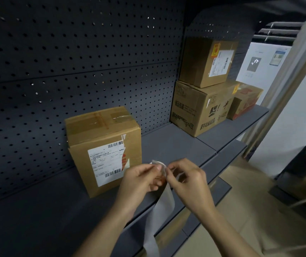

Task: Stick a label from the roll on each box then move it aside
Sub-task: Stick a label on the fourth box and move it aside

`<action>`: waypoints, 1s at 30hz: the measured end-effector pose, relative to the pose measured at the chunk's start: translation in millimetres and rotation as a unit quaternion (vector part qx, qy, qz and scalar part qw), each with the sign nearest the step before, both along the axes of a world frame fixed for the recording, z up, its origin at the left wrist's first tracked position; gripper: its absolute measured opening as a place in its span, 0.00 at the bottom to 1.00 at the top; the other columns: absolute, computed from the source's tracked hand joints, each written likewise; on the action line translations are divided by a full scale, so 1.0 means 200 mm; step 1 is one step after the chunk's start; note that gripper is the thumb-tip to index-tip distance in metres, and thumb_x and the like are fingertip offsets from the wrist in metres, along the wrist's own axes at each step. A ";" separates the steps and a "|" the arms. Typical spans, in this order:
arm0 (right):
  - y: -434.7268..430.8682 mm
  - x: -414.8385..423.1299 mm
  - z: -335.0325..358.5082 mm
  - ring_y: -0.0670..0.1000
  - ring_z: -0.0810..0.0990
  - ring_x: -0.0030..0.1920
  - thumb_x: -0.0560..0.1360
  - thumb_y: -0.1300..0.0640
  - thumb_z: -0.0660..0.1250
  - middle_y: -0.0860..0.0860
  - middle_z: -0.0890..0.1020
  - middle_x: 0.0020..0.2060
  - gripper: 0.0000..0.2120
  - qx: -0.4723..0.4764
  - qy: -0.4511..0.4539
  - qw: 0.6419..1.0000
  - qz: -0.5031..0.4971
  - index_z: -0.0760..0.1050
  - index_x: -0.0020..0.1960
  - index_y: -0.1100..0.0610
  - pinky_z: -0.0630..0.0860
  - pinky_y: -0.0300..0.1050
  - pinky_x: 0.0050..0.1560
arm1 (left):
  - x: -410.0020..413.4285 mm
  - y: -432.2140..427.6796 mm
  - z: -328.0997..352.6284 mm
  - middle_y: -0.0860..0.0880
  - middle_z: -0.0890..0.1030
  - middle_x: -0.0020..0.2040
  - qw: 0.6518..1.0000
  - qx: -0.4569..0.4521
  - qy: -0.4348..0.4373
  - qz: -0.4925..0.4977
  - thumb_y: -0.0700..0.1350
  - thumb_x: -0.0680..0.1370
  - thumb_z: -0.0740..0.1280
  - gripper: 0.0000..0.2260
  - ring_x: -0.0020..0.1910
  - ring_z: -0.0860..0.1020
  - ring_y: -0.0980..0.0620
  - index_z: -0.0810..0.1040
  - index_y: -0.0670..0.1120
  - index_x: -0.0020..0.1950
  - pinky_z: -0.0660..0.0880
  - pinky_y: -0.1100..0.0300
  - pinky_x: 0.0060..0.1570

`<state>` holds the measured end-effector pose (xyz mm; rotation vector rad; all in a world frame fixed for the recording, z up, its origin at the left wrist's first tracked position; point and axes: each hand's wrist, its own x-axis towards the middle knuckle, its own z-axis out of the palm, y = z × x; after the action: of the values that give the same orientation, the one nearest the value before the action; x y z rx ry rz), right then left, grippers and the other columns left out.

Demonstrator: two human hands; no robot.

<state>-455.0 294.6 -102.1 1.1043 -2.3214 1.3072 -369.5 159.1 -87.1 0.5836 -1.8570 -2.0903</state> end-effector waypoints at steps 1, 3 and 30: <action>-0.01 0.02 0.00 0.44 0.80 0.39 0.77 0.52 0.69 0.42 0.80 0.42 0.03 0.010 0.034 0.999 0.009 0.79 0.46 0.50 0.77 0.42 0.37 | 0.00 0.00 0.01 0.44 0.87 0.43 1.000 0.020 0.005 0.002 0.44 0.79 0.69 0.07 0.40 0.84 0.50 0.87 0.47 0.48 0.78 0.56 0.44; -0.02 0.04 -0.01 0.43 0.78 0.37 0.78 0.51 0.66 0.42 0.79 0.44 0.05 0.032 0.091 0.995 0.013 0.79 0.48 0.50 0.77 0.43 0.34 | 0.02 -0.01 0.03 0.43 0.87 0.42 0.999 0.045 0.012 0.010 0.44 0.79 0.69 0.07 0.40 0.84 0.50 0.86 0.44 0.48 0.77 0.59 0.41; -0.19 0.01 0.12 0.50 0.79 0.40 0.76 0.62 0.71 0.59 0.83 0.39 0.04 -0.118 -0.306 0.927 0.181 0.82 0.50 0.59 0.77 0.41 0.45 | 0.17 -0.22 0.11 0.50 0.84 0.36 0.973 -0.221 0.035 0.058 0.34 0.77 0.70 0.06 0.37 0.81 0.58 0.82 0.43 0.42 0.78 0.66 0.40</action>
<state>-453.8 256.7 -77.9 1.2085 -2.3109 2.2834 -335.6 115.3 -65.0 0.4843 -2.0974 -1.5302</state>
